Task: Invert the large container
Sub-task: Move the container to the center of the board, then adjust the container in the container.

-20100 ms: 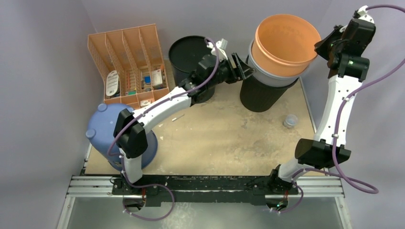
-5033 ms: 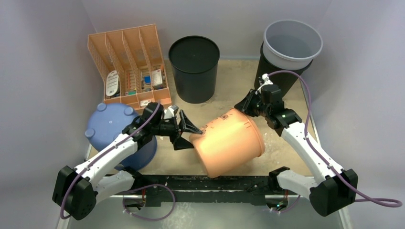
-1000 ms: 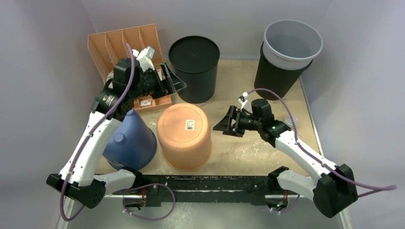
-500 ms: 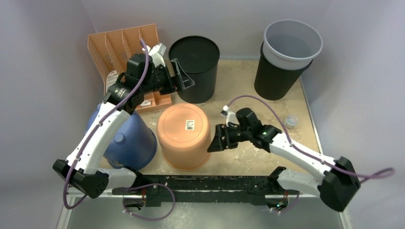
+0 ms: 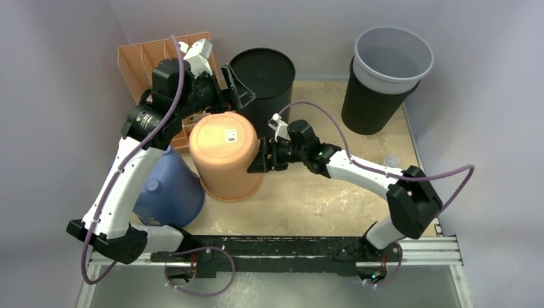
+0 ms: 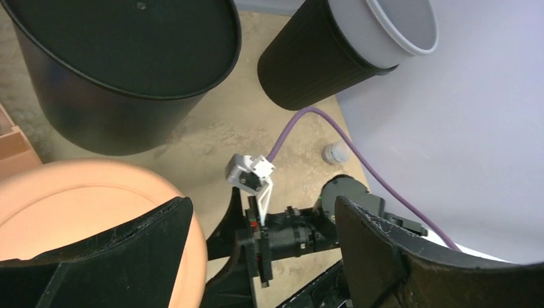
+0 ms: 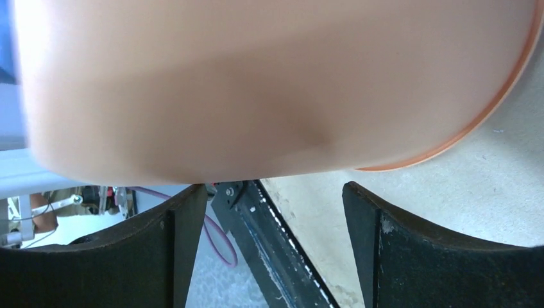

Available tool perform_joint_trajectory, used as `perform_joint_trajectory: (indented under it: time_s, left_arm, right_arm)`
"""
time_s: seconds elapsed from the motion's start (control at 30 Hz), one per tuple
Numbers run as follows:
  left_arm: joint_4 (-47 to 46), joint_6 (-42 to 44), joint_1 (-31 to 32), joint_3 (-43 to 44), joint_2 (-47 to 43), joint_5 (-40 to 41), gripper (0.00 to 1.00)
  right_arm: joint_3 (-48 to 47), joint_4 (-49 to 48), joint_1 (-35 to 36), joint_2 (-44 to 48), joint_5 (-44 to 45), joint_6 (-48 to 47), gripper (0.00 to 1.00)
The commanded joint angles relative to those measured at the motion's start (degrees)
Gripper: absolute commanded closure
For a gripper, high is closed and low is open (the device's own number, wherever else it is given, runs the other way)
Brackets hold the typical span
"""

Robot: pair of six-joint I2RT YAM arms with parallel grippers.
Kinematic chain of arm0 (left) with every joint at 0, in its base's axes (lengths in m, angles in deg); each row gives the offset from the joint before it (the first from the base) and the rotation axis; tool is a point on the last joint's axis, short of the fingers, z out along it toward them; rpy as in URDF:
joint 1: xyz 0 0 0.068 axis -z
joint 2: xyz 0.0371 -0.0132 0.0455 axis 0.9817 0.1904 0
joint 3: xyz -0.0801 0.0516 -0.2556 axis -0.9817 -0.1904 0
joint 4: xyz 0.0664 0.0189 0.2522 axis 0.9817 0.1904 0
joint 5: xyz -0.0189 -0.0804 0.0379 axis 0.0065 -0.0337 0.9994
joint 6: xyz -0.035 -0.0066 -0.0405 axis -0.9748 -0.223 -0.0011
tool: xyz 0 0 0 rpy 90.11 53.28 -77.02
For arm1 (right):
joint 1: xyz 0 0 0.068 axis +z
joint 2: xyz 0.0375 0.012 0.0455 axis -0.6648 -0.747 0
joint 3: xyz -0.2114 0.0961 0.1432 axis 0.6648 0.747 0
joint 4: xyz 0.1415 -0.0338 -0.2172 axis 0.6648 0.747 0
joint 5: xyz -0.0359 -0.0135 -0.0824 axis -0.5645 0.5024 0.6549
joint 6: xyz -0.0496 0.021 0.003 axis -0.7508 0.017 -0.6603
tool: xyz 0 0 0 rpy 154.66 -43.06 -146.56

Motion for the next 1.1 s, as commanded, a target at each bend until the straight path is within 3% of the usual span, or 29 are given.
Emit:
perform_joint_trajectory:
  time_s: [0.0,0.17,0.3,0.37,0.47,0.53,0.63,0.77,0.93,1.07]
  left_arm:
    - [0.55,2.05,0.00,0.02,-0.91,3.09,0.18]
    - [0.41,1.77,0.00,-0.63,-0.20,4.17,0.18]
    - [0.07,0.80,0.00,-0.96,0.96,5.04,0.18]
    - [0.83,2.10,0.00,0.32,2.48,4.70,0.18]
    - [9.48,5.36,0.84,10.16,10.81,3.36,0.19]
    - [7.65,4.87,3.39,11.56,12.40,5.16,0.20]
    - [4.38,3.54,6.61,10.59,13.04,8.90,0.20]
    - [9.37,6.49,15.05,16.05,16.50,25.34,0.20]
    - [7.80,7.80,21.05,13.94,17.20,26.72,0.20]
    - [4.14,7.49,23.02,10.37,15.16,24.69,0.20]
  right_arm:
    - [-1.15,1.75,-0.48,4.69,4.22,-0.67,0.19]
    - [-0.11,12.69,-3.28,12.15,12.79,-3.31,0.18]
    - [-5.46,26.85,-5.27,18.95,25.61,-7.51,0.16]
    - [-11.70,34.39,-6.25,20.41,33.56,-9.67,0.16]
    - [-26.49,45.33,-7.65,18.34,47.95,-12.27,0.12]
    - [-38.47,50.11,-9.68,15.12,54.49,-15.25,0.10]
    - [-48.78,51.79,-14.60,11.61,60.90,-20.96,0.08]
    - [-59.09,51.46,-23.20,8.09,61.43,-26.28,0.04]
    - [-66.42,53.01,-31.37,1.30,60.41,-30.08,0.03]
    - [-64.83,50.16,-37.70,-0.98,55.39,-32.13,0.02]
